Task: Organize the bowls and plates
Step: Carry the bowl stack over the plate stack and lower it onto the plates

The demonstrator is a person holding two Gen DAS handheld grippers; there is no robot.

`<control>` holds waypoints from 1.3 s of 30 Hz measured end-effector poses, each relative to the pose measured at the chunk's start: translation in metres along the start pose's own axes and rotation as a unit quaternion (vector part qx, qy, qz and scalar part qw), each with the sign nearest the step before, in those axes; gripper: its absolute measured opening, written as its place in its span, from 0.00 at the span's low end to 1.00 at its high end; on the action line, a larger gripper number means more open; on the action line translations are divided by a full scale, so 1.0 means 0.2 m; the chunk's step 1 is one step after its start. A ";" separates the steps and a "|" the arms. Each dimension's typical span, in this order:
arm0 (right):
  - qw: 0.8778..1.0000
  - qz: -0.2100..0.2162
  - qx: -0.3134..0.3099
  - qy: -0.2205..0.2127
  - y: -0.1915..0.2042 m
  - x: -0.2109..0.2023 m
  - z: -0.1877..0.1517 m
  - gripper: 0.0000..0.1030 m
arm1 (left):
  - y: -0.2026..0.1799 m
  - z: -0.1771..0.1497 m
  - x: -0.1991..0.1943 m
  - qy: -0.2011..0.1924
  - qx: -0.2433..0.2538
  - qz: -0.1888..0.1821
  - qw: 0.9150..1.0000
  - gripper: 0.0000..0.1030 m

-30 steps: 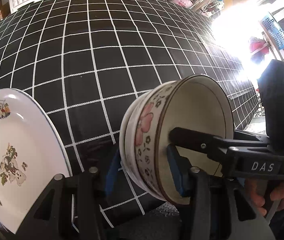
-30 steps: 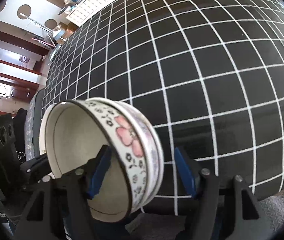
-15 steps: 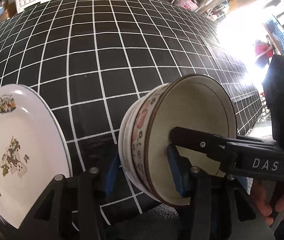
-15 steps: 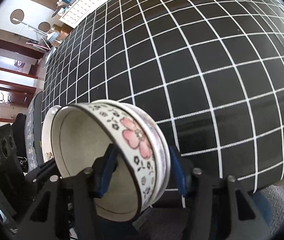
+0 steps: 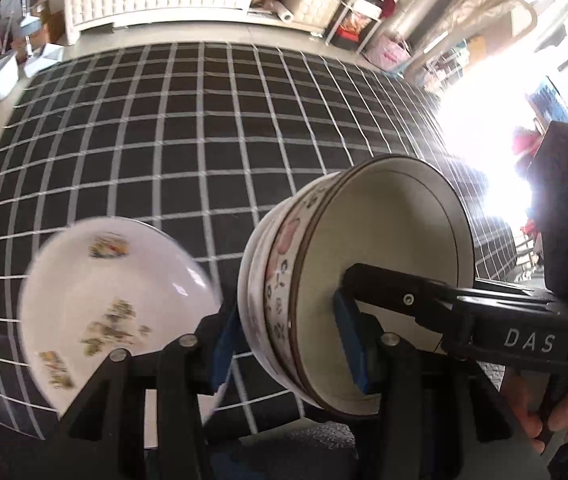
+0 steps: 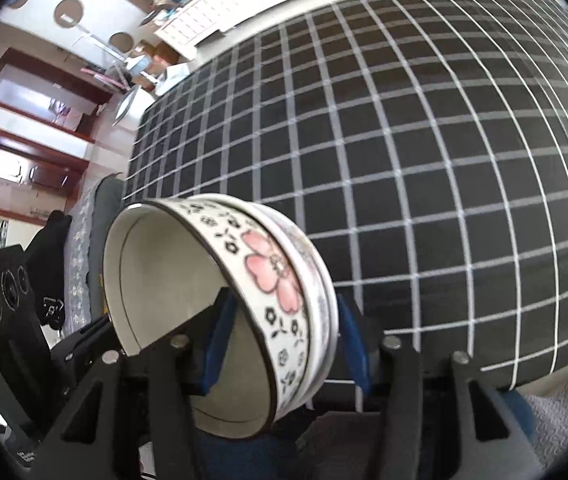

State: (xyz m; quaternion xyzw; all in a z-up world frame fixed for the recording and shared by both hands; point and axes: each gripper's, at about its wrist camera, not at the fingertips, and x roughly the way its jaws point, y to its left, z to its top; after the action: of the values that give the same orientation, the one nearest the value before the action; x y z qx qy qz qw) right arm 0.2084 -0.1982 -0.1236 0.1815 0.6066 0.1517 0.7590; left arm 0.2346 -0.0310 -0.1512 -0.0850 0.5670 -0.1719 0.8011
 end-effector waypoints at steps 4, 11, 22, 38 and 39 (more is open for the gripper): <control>1.000 0.008 -0.023 0.006 0.16 0.05 0.05 0.53 | 0.14 0.03 -0.13 -0.017 -0.020 0.013 1.000 0.43; 0.998 0.017 -0.060 0.029 0.36 0.20 0.08 0.53 | 0.40 0.00 -0.24 -0.024 -0.057 0.030 0.998 0.43; 0.994 0.009 -0.070 0.085 0.47 0.47 0.08 0.53 | 0.68 -0.12 -0.16 -0.003 -0.100 0.036 0.994 0.43; 0.993 -0.008 -0.070 0.099 0.44 0.54 0.08 0.53 | 0.67 -0.15 -0.10 0.009 -0.109 0.031 0.993 0.43; 0.993 -0.005 -0.069 0.099 0.44 0.54 0.07 0.53 | 0.67 -0.15 -0.10 0.010 -0.111 0.031 0.993 0.43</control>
State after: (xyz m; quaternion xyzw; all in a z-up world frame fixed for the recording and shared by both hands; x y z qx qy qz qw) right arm 0.2457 -0.0727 -0.1748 0.1097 0.6680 0.2067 0.7065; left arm 0.2242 0.1017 -0.1885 -0.1544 0.5926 -0.0841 0.7860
